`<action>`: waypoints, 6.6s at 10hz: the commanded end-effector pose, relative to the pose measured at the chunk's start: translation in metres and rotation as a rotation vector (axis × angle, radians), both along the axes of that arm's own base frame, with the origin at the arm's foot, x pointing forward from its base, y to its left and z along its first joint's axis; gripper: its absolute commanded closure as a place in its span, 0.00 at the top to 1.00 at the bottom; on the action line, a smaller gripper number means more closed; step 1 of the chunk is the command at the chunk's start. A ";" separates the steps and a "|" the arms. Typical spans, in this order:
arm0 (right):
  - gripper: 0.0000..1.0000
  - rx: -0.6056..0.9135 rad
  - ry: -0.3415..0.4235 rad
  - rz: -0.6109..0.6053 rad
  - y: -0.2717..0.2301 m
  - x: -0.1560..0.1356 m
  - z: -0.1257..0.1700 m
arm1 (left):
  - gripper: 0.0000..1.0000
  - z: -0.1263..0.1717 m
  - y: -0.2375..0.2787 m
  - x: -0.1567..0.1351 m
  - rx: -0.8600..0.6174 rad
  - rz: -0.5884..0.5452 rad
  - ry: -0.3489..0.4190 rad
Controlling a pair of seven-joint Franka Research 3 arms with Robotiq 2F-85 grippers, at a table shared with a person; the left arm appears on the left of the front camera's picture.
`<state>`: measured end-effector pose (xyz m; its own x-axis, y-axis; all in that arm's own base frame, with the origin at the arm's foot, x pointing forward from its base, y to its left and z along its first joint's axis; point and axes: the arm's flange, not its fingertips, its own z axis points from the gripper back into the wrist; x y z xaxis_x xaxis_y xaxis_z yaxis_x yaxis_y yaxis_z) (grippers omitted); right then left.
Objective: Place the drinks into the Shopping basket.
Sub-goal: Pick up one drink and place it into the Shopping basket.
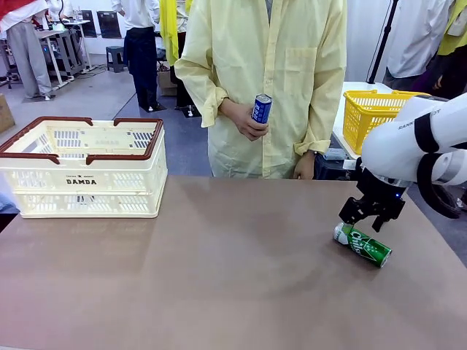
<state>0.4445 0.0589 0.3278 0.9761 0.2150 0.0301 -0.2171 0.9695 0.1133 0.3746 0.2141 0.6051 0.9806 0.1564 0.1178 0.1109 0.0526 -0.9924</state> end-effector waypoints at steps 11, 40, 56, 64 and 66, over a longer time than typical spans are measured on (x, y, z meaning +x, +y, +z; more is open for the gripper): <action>0.00 -0.015 0.075 0.330 0.011 0.001 -0.045 | 1.00 -0.001 -0.002 -0.004 0.012 0.000 0.001; 0.00 0.306 0.131 -0.728 -0.073 -0.113 0.218 | 1.00 -0.001 -0.002 -0.004 0.012 0.000 0.001; 0.00 0.000 0.094 -0.482 0.210 -0.057 0.194 | 1.00 -0.001 -0.002 -0.004 0.012 0.000 0.001; 0.00 -0.043 0.122 -0.328 0.307 -0.032 0.127 | 1.00 -0.001 -0.002 -0.004 0.012 0.000 0.001; 0.00 0.007 0.094 -0.292 0.316 -0.001 0.075 | 1.00 -0.001 -0.002 -0.004 0.012 0.000 0.001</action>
